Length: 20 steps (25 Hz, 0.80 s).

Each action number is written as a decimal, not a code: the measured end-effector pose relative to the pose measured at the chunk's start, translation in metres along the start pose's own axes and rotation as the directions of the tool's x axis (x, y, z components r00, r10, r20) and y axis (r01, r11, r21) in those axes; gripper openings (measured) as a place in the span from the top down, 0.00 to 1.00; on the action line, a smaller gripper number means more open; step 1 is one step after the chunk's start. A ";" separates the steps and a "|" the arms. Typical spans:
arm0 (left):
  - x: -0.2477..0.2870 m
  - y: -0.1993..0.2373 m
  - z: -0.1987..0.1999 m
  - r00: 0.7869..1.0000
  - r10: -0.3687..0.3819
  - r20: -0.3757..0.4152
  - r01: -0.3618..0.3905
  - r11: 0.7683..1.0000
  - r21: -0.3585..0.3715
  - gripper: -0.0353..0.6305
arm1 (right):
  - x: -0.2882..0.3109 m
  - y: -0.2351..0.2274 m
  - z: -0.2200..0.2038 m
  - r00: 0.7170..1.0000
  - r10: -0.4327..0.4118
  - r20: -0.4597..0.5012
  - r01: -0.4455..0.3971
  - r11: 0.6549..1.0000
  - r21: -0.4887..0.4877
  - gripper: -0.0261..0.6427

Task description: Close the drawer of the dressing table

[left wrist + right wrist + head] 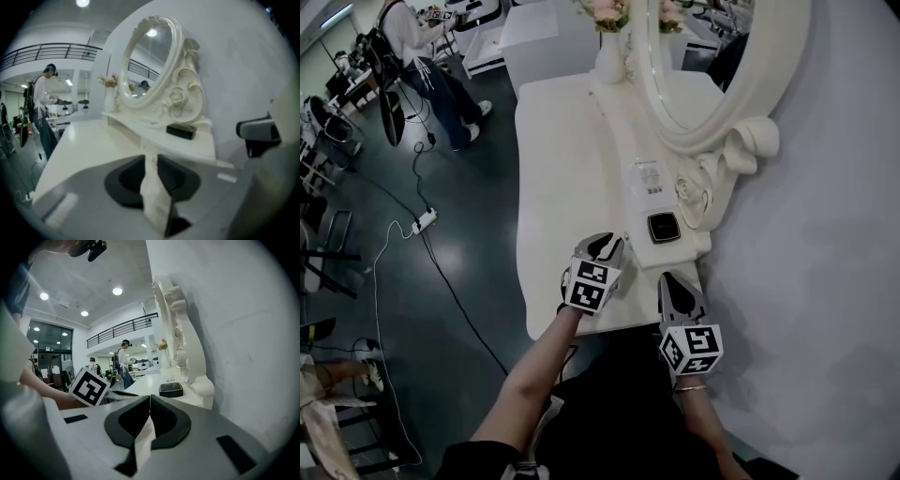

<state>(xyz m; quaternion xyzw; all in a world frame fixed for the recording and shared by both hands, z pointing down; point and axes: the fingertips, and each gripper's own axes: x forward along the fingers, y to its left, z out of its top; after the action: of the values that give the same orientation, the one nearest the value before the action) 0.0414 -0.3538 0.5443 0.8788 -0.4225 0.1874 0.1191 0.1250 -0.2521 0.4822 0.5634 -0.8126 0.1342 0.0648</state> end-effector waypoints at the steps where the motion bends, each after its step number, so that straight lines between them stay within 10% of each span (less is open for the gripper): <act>1: -0.005 0.001 0.002 1.000 0.003 0.008 -0.003 1.000 0.001 0.83 | 0.000 0.002 0.000 1.000 0.002 0.000 -0.002 1.000 -0.001 0.95; 20: -0.095 0.015 0.019 0.990 0.064 0.129 -0.063 0.998 -0.013 0.88 | -0.006 0.031 0.007 0.999 0.023 0.032 -0.022 0.999 -0.026 0.95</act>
<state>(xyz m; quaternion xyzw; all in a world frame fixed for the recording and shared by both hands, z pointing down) -0.0205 -0.3033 0.4874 0.8746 -0.4579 0.1320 0.0894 0.0985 -0.2383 0.4691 0.5553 -0.8216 0.1153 0.0577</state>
